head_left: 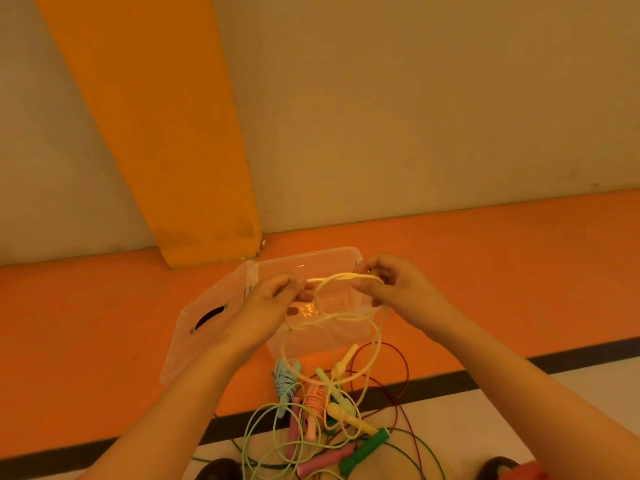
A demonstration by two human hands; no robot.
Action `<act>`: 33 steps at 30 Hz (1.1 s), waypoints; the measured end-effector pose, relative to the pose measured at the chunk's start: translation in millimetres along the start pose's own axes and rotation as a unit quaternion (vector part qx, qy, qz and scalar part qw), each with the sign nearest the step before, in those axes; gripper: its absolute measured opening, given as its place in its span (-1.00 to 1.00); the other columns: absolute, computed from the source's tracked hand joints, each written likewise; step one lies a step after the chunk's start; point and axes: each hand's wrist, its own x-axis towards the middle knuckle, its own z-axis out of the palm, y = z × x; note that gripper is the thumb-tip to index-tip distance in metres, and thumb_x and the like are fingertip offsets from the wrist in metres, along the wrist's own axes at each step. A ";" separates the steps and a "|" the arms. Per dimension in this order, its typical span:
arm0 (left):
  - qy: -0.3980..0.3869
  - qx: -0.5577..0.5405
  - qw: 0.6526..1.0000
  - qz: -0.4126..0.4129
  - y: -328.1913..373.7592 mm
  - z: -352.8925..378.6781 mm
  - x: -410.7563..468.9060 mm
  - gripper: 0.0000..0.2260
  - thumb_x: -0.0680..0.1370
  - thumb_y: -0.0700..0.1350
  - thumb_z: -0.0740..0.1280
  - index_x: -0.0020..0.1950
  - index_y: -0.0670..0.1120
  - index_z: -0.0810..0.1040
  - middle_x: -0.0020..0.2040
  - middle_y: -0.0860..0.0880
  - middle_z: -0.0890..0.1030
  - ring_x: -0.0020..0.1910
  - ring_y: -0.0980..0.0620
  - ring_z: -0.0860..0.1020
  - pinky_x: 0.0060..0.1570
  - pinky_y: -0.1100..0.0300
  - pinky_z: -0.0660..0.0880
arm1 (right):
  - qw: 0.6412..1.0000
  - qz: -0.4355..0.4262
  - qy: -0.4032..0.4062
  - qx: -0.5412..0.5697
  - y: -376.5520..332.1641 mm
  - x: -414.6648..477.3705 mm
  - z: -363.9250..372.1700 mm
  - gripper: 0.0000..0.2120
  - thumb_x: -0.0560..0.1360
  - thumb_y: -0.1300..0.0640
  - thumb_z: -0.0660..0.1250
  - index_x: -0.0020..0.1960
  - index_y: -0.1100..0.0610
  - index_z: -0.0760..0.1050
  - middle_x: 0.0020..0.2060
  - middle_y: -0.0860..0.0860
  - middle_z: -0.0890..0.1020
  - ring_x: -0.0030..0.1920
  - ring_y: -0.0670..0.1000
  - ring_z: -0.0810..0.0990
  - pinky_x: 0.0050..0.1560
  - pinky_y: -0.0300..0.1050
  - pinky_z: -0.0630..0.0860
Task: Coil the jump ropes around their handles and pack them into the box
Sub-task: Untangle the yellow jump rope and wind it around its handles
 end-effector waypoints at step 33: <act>0.077 0.103 0.992 0.010 -22.0 -5.9 12.1 -0.81 0.53 -0.17 0.38 -0.24 -0.12 0.43 -0.30 -0.09 0.62 -0.48 0.17 0.48 -0.39 0.23 0.40 | 0.921 0.076 0.077 0.374 -11.0 -0.7 -6.6 -0.74 0.60 0.08 0.16 -0.22 0.19 0.37 -0.25 0.11 0.60 -0.14 0.18 0.69 -0.07 -0.04 0.57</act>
